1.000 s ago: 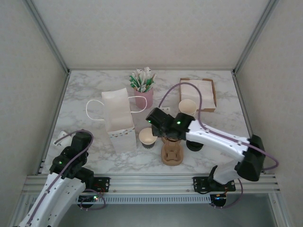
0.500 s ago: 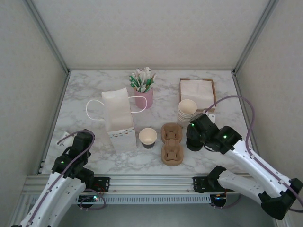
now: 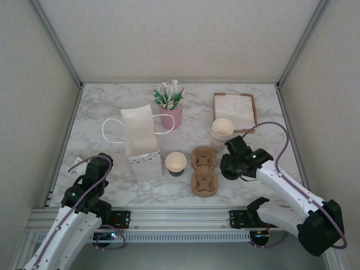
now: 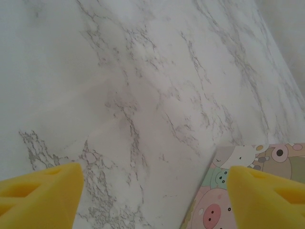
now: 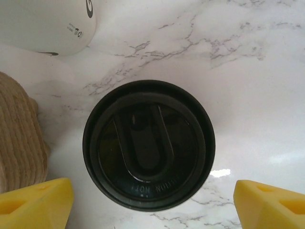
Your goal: Pack the takeout coffee
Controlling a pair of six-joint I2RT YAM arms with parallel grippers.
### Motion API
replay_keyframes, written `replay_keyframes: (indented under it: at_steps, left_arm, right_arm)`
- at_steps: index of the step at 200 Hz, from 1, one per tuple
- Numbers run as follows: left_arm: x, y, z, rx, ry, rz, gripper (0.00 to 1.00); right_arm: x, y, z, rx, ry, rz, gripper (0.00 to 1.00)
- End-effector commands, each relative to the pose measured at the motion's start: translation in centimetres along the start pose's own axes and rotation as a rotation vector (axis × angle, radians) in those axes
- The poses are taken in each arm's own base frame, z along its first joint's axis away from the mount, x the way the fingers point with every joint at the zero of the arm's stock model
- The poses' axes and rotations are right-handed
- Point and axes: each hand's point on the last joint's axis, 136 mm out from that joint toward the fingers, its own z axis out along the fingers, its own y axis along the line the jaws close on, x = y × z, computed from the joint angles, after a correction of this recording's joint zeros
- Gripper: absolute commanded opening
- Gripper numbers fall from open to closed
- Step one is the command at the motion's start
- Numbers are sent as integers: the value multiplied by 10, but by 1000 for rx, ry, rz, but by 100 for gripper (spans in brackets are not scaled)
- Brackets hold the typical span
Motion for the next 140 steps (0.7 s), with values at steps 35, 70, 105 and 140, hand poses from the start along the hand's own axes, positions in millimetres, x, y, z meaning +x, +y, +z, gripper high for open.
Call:
replay_keyframes:
  at_steps: [35,70,105,140]
  left_arm:
    - [-2,1,-2,3,-9,-118,80]
    - [-1,1,-2,3,-7,-119,80]
    - [-1,1,-2,4,-6,-121,80]
    - [0,1,-1,4,-2,-123,80]
  right_arm:
    - [-4,2,16,21,21,-38,85]
    - [-2,1,23,38,35,-49,84]
    - [-3,2,27,44,37,-46,81]
    - [-1,1,30,54,43,-47,80]
